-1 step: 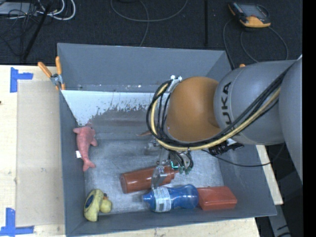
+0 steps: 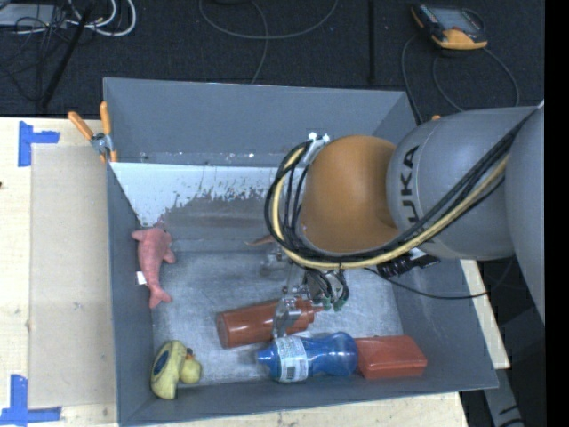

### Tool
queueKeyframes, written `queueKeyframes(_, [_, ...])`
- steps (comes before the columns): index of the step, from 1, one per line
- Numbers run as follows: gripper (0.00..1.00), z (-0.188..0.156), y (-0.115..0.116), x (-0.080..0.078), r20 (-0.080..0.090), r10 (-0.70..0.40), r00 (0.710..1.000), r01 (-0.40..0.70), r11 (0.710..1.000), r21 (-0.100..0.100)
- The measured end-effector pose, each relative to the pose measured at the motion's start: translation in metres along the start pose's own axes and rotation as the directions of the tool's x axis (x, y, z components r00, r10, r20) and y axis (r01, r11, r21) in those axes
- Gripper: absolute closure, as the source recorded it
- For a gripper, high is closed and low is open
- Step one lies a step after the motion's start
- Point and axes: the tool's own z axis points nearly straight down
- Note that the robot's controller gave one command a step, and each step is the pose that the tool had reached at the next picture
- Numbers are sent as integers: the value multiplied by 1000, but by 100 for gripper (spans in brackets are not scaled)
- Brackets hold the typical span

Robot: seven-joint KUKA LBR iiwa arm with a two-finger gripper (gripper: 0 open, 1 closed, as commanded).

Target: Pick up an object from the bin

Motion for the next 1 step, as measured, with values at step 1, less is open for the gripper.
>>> queueKeyframes(1, [0, 60, -38, -10, 19, -22, 1000, 22, 1000, -3])
